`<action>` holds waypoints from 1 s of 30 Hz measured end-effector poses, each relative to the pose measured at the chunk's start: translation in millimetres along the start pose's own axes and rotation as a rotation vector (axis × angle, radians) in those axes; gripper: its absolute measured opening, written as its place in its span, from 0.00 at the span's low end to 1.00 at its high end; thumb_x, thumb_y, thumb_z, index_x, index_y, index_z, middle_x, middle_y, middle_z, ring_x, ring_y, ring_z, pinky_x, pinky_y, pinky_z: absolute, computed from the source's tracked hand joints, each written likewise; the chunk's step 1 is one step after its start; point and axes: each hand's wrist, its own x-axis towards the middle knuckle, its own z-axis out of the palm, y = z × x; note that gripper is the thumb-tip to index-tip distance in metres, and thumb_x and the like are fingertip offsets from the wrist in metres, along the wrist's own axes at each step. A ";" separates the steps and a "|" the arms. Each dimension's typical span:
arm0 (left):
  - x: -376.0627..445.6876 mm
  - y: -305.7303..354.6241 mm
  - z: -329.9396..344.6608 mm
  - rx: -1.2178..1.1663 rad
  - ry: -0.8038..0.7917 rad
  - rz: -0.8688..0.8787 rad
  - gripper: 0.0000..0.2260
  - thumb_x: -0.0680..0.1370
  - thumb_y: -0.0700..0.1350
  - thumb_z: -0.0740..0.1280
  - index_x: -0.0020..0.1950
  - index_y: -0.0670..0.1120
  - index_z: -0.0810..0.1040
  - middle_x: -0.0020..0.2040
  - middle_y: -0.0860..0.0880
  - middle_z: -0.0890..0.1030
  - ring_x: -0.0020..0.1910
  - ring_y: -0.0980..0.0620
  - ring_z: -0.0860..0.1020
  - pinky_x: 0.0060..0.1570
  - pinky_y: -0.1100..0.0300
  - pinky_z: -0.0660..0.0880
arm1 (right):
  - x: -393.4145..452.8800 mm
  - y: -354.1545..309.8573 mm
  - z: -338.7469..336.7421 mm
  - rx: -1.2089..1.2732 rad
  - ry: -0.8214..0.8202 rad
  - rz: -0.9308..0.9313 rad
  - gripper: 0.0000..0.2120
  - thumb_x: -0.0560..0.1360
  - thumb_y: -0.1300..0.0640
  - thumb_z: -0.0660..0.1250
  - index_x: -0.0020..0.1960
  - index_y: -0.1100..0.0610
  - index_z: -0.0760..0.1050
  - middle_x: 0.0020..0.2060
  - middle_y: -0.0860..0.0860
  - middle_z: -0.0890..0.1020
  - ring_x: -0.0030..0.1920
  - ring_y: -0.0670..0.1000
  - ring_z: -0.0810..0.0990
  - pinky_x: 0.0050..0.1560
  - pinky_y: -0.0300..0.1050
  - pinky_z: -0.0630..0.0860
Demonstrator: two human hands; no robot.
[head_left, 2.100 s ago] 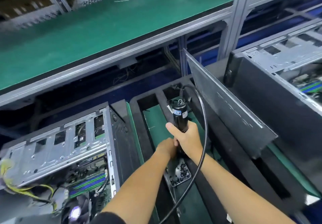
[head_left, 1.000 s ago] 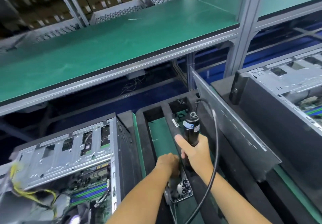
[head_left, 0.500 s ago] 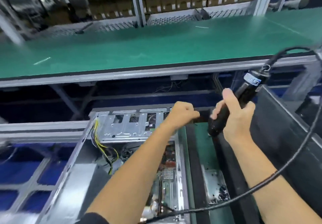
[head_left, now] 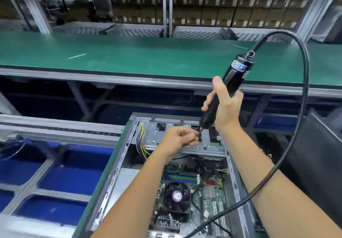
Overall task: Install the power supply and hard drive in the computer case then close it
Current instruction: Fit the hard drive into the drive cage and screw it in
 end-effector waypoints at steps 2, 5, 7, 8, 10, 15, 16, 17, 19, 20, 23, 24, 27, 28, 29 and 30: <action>-4.4 -0.5 -6.8 0.004 0.009 0.005 0.08 0.76 0.31 0.66 0.45 0.43 0.82 0.38 0.46 0.84 0.37 0.53 0.82 0.41 0.64 0.77 | -4.6 4.7 9.6 -0.021 0.003 -0.002 0.15 0.71 0.44 0.71 0.30 0.49 0.73 0.23 0.52 0.73 0.21 0.55 0.71 0.27 0.45 0.72; -7.3 -3.0 -12.4 0.028 0.006 0.004 0.07 0.75 0.32 0.68 0.46 0.43 0.81 0.38 0.47 0.84 0.37 0.53 0.82 0.43 0.64 0.78 | -9.2 9.5 17.7 -0.015 0.030 -0.004 0.15 0.72 0.44 0.71 0.30 0.49 0.74 0.23 0.53 0.74 0.21 0.55 0.71 0.27 0.45 0.72; -8.0 -4.7 -13.4 0.026 -0.005 -0.006 0.06 0.75 0.32 0.67 0.46 0.41 0.81 0.38 0.46 0.84 0.38 0.52 0.82 0.43 0.64 0.78 | -12.0 11.6 20.9 -0.031 0.037 -0.008 0.16 0.72 0.44 0.71 0.30 0.49 0.74 0.23 0.53 0.74 0.21 0.54 0.71 0.27 0.45 0.72; -8.3 -5.8 -13.6 0.024 -0.010 -0.016 0.05 0.76 0.32 0.67 0.48 0.39 0.81 0.39 0.45 0.84 0.38 0.53 0.82 0.43 0.64 0.78 | -13.8 12.3 21.9 -0.038 0.041 -0.008 0.16 0.72 0.44 0.71 0.30 0.49 0.74 0.23 0.53 0.73 0.21 0.54 0.71 0.27 0.46 0.72; -9.8 -6.9 -13.1 0.025 -0.014 -0.034 0.06 0.77 0.31 0.65 0.52 0.35 0.78 0.39 0.44 0.84 0.37 0.53 0.82 0.42 0.64 0.78 | -17.1 13.8 22.3 -0.044 0.056 -0.006 0.16 0.71 0.44 0.71 0.30 0.50 0.73 0.23 0.53 0.73 0.21 0.55 0.71 0.27 0.46 0.72; -12.4 -5.5 -12.1 0.054 -0.031 -0.021 0.07 0.79 0.31 0.61 0.48 0.39 0.78 0.37 0.44 0.82 0.34 0.54 0.81 0.38 0.66 0.77 | -20.7 14.6 21.4 -0.001 0.114 0.005 0.16 0.70 0.45 0.72 0.33 0.54 0.72 0.23 0.53 0.73 0.21 0.54 0.70 0.26 0.45 0.71; -11.9 -5.4 -11.7 0.068 -0.025 -0.015 0.08 0.79 0.31 0.61 0.47 0.39 0.78 0.37 0.44 0.82 0.34 0.55 0.81 0.37 0.67 0.76 | -20.9 14.9 21.4 0.000 0.118 0.009 0.17 0.70 0.45 0.72 0.34 0.55 0.71 0.23 0.53 0.72 0.21 0.54 0.70 0.26 0.45 0.71; -11.2 -7.1 -11.1 0.082 -0.017 -0.007 0.08 0.79 0.31 0.61 0.47 0.40 0.79 0.37 0.44 0.82 0.34 0.55 0.80 0.38 0.66 0.77 | -21.1 15.2 21.3 -0.002 0.120 0.013 0.17 0.69 0.45 0.72 0.34 0.56 0.71 0.23 0.53 0.72 0.21 0.54 0.70 0.25 0.45 0.71; -10.2 -9.5 -10.1 0.105 -0.015 0.014 0.08 0.78 0.31 0.62 0.47 0.40 0.79 0.37 0.44 0.82 0.35 0.54 0.81 0.39 0.65 0.78 | -21.0 15.9 20.9 -0.010 0.119 0.017 0.18 0.69 0.44 0.72 0.34 0.57 0.71 0.23 0.53 0.72 0.21 0.54 0.70 0.26 0.45 0.72; -9.9 -10.2 -10.5 0.111 -0.019 0.027 0.08 0.78 0.31 0.62 0.46 0.40 0.80 0.37 0.44 0.83 0.35 0.53 0.81 0.40 0.64 0.78 | -21.1 16.6 21.1 -0.016 0.117 0.019 0.18 0.69 0.44 0.72 0.34 0.57 0.71 0.23 0.53 0.72 0.21 0.54 0.70 0.26 0.45 0.72; -9.6 -8.5 -11.5 0.128 -0.056 0.050 0.07 0.77 0.31 0.64 0.47 0.41 0.79 0.38 0.44 0.83 0.36 0.54 0.82 0.42 0.64 0.79 | -21.8 20.4 23.2 -0.017 0.099 0.031 0.17 0.70 0.45 0.72 0.32 0.55 0.71 0.23 0.53 0.72 0.21 0.53 0.70 0.25 0.44 0.71; -10.5 -7.3 -11.5 0.149 -0.068 0.055 0.07 0.77 0.32 0.64 0.47 0.42 0.78 0.39 0.45 0.83 0.37 0.55 0.82 0.43 0.64 0.79 | -22.3 22.1 23.8 -0.020 0.093 0.037 0.17 0.70 0.45 0.72 0.31 0.54 0.72 0.23 0.53 0.72 0.21 0.54 0.70 0.25 0.44 0.72; -16.7 -2.1 -13.1 0.395 0.043 0.161 0.03 0.76 0.38 0.68 0.45 0.46 0.79 0.41 0.49 0.82 0.40 0.57 0.80 0.45 0.64 0.77 | -22.9 27.8 23.2 -0.053 0.070 0.046 0.17 0.70 0.44 0.72 0.31 0.53 0.72 0.24 0.54 0.73 0.22 0.54 0.70 0.27 0.45 0.72; -18.9 -1.2 -15.5 0.436 0.106 0.195 0.03 0.76 0.42 0.70 0.42 0.45 0.79 0.38 0.47 0.82 0.37 0.55 0.79 0.43 0.60 0.77 | -22.6 28.9 22.2 -0.067 0.060 0.045 0.17 0.70 0.44 0.72 0.31 0.53 0.72 0.24 0.54 0.73 0.21 0.54 0.71 0.27 0.45 0.72; -21.4 0.1 -17.9 0.439 0.133 0.173 0.09 0.75 0.46 0.70 0.38 0.44 0.78 0.34 0.45 0.81 0.32 0.52 0.77 0.39 0.56 0.76 | -21.7 29.6 20.9 -0.083 0.049 0.039 0.16 0.70 0.44 0.72 0.31 0.52 0.72 0.24 0.54 0.73 0.21 0.55 0.71 0.28 0.46 0.72; -23.8 0.7 -20.0 0.421 0.069 0.069 0.14 0.75 0.50 0.70 0.35 0.43 0.78 0.30 0.44 0.80 0.28 0.51 0.76 0.34 0.56 0.75 | -20.3 30.2 19.4 -0.100 0.039 0.033 0.16 0.71 0.44 0.72 0.30 0.50 0.73 0.23 0.54 0.73 0.21 0.55 0.71 0.28 0.46 0.72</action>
